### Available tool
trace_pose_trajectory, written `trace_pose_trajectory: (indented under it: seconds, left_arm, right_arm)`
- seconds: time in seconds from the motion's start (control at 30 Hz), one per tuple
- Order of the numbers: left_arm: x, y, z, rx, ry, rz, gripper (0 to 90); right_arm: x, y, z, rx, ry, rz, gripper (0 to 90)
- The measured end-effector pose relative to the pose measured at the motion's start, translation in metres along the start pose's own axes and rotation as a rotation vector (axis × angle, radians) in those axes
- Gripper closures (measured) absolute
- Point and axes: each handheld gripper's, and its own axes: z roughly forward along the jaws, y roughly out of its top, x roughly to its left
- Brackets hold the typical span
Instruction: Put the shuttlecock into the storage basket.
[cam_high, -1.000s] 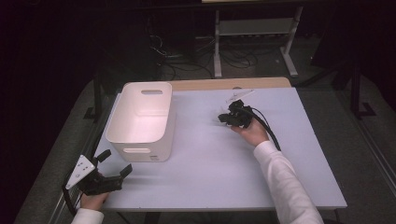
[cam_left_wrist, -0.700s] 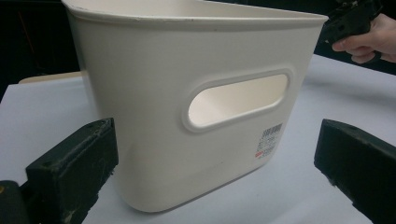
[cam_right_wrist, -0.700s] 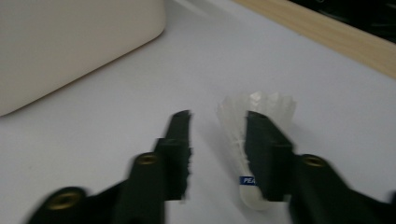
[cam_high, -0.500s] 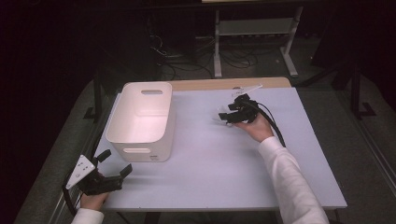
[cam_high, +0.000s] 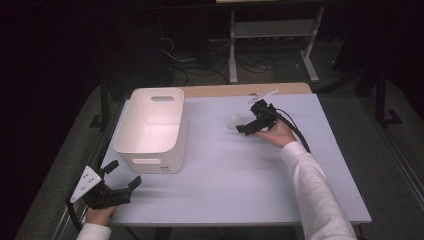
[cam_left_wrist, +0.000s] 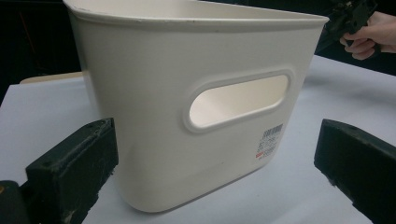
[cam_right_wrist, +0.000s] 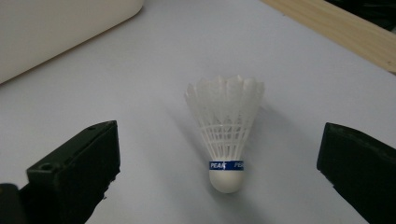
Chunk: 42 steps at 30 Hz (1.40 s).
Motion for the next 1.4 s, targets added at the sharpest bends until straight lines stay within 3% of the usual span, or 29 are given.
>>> trace_pose_trajectory:
  seconds: [0.33, 0.77, 1.07, 1.17, 1.4]
  left_arm:
    - [0.0, 0.0, 0.0, -0.001, 0.0, 0.0, 0.0]
    - [0.0, 0.0, -0.001, 0.0, 0.006, -0.001, 0.0]
    - [0.0, 0.0, -0.001, -0.012, 0.013, -0.009, 0.0]
    - [0.0, 0.0, -0.001, -0.011, 0.011, -0.002, 0.0]
    - [0.001, 0.0, -0.001, -0.011, 0.012, 0.0, 0.0]
  right_arm:
    - [-0.006, 0.0, 0.014, 0.036, 0.012, -0.012, 0.0]
    - [-0.017, -0.003, 0.03, 0.099, 0.016, 0.011, 3.1]
    - [-0.024, -0.007, 0.034, 0.131, 0.055, 0.003, 24.7]
    - [-0.025, -0.008, 0.035, 0.148, 0.05, 0.008, 35.4]
    - [-0.027, -0.012, 0.039, 0.192, 0.055, 0.004, 51.0]
